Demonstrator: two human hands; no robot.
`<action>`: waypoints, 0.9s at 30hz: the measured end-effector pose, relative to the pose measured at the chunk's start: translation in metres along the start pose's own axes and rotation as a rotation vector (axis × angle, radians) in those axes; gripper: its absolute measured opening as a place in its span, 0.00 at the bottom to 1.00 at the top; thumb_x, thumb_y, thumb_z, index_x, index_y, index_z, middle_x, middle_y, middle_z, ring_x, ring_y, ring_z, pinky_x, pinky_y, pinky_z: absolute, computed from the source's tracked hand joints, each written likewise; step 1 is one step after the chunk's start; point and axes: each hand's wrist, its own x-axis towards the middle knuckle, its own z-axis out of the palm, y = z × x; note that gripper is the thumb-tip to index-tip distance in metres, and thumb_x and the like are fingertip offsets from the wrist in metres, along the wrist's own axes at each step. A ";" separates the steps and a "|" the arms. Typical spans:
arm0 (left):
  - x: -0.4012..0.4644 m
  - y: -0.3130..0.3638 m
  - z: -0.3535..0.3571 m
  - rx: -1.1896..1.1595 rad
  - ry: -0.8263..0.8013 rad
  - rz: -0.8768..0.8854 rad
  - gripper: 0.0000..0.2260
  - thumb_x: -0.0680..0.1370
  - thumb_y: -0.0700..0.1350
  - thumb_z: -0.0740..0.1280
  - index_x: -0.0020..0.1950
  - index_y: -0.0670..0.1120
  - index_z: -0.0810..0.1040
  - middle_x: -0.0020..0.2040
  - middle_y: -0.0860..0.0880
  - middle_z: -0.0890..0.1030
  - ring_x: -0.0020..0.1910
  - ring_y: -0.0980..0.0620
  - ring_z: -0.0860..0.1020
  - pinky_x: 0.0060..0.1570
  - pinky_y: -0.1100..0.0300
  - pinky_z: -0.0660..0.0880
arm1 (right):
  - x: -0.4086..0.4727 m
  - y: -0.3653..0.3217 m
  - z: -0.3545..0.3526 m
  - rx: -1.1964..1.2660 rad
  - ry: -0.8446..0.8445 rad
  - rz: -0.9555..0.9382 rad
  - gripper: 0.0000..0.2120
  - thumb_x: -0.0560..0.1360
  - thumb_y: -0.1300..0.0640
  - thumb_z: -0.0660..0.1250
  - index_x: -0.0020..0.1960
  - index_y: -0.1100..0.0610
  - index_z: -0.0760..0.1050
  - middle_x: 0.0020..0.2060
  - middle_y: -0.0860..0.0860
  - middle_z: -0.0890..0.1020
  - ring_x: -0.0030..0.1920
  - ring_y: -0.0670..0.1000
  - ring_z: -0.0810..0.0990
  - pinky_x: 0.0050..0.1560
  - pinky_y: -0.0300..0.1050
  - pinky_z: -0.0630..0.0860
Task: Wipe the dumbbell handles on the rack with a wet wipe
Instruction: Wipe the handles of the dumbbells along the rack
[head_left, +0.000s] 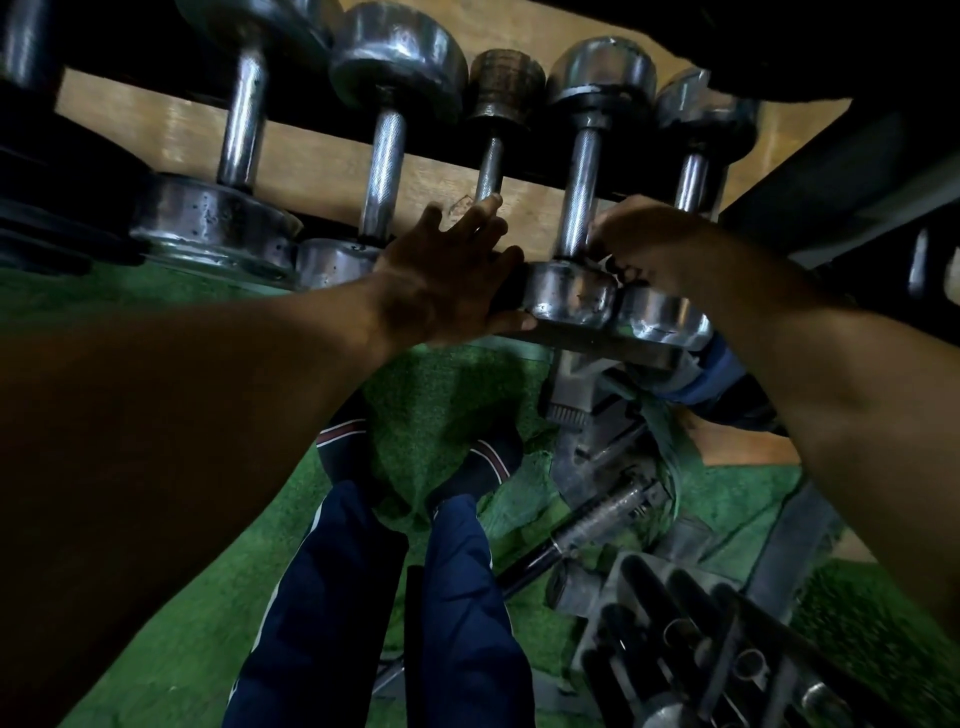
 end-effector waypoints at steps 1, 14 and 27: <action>0.000 0.000 0.001 0.004 0.004 0.000 0.43 0.75 0.75 0.37 0.79 0.48 0.60 0.82 0.42 0.57 0.82 0.43 0.47 0.72 0.34 0.61 | 0.003 0.000 0.000 -0.031 0.008 0.005 0.04 0.75 0.68 0.65 0.45 0.65 0.78 0.31 0.58 0.73 0.28 0.53 0.71 0.30 0.40 0.70; 0.002 -0.001 0.006 -0.001 0.038 0.006 0.41 0.77 0.75 0.40 0.79 0.48 0.61 0.81 0.41 0.58 0.82 0.42 0.47 0.71 0.35 0.62 | 0.017 -0.003 -0.006 0.800 0.109 -0.012 0.12 0.77 0.67 0.59 0.41 0.53 0.73 0.35 0.52 0.77 0.29 0.46 0.75 0.34 0.38 0.73; -0.001 0.001 0.002 0.003 0.036 0.000 0.41 0.77 0.75 0.40 0.78 0.48 0.61 0.81 0.41 0.58 0.82 0.41 0.48 0.71 0.35 0.63 | -0.003 -0.012 0.002 -0.744 0.702 -0.574 0.15 0.83 0.51 0.57 0.64 0.54 0.77 0.62 0.57 0.76 0.58 0.61 0.77 0.52 0.52 0.73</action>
